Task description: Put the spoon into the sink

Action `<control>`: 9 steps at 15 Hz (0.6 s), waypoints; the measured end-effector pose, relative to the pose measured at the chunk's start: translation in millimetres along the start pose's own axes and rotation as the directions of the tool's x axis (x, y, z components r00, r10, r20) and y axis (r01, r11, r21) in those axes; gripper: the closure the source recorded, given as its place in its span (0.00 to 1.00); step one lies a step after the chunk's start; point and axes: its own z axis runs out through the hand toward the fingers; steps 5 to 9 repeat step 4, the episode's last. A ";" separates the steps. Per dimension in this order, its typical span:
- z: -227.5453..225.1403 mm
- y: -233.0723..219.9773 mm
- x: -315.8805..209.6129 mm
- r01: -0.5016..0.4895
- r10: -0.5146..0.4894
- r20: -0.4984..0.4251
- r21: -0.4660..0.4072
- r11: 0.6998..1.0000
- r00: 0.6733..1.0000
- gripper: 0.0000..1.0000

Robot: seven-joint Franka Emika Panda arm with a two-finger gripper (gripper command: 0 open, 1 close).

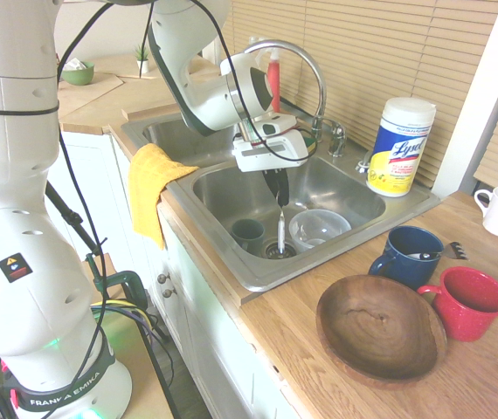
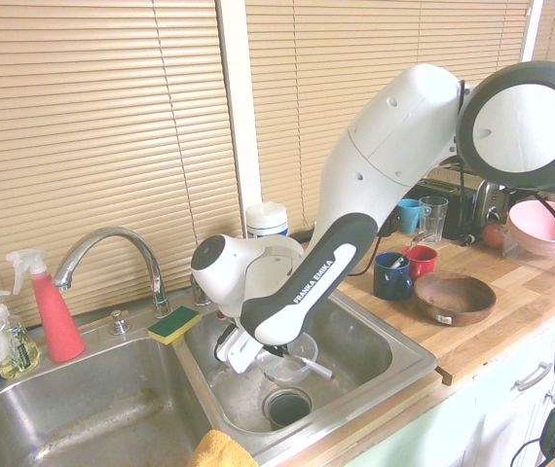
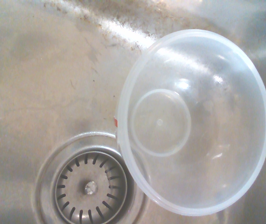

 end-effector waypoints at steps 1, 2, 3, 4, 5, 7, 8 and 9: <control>-1.2 1.0 1.8 -0.002 0.002 0.001 0.001 1.000 1.000 0.00; -2.8 2.0 3.6 -0.005 0.005 0.000 0.003 1.000 1.000 0.00; -4.6 3.0 5.2 -0.008 0.008 -0.002 0.005 1.000 1.000 0.00; -7.3 3.8 6.8 -0.010 0.011 -0.006 0.008 1.000 1.000 0.00; -7.3 3.8 6.8 -0.010 0.011 -0.006 0.008 1.000 1.000 0.00; -7.3 3.8 6.8 -0.010 0.011 -0.006 0.008 1.000 1.000 0.00; -7.3 3.8 6.8 -0.010 0.011 -0.006 0.008 1.000 1.000 0.00; -7.3 3.8 6.8 -0.010 0.011 -0.006 0.008 1.000 1.000 0.00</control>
